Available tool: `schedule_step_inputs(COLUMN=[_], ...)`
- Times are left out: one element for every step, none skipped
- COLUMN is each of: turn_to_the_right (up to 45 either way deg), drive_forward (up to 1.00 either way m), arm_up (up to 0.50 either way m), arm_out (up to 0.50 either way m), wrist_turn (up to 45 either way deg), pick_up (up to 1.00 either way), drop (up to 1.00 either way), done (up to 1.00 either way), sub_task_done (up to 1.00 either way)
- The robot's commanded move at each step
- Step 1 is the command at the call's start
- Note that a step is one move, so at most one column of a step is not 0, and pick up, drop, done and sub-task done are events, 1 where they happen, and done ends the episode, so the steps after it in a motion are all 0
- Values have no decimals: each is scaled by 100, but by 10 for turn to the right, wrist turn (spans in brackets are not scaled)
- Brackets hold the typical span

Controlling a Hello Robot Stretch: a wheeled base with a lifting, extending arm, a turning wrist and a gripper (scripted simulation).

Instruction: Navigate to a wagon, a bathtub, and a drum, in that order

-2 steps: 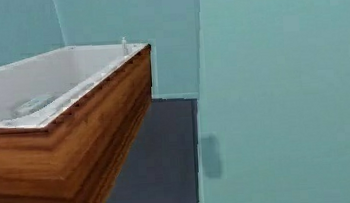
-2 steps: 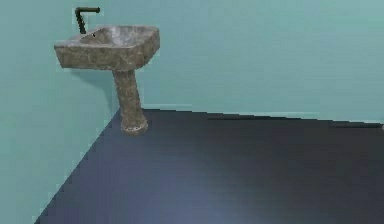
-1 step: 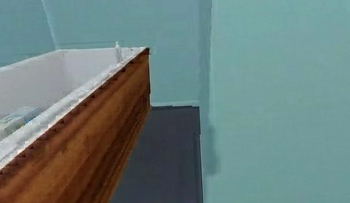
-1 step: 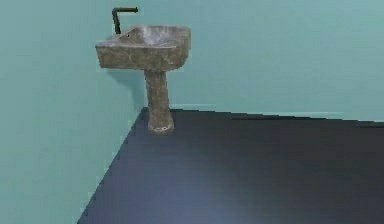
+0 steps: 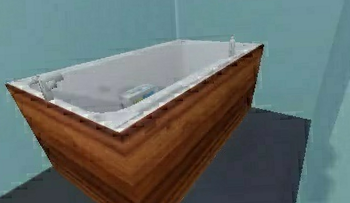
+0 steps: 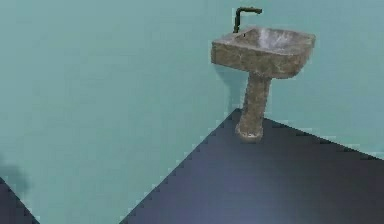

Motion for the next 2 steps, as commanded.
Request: schedule_step_inputs(turn_to_the_right=[0, -450], drive_forward=[0, 0], arm_up=[0, 0], arm_out=[0, 0], wrist_turn=[0, 0], pick_up=[0, 0], drop=[0, 0], done=[0, 0], sub_task_done=[100, 0])
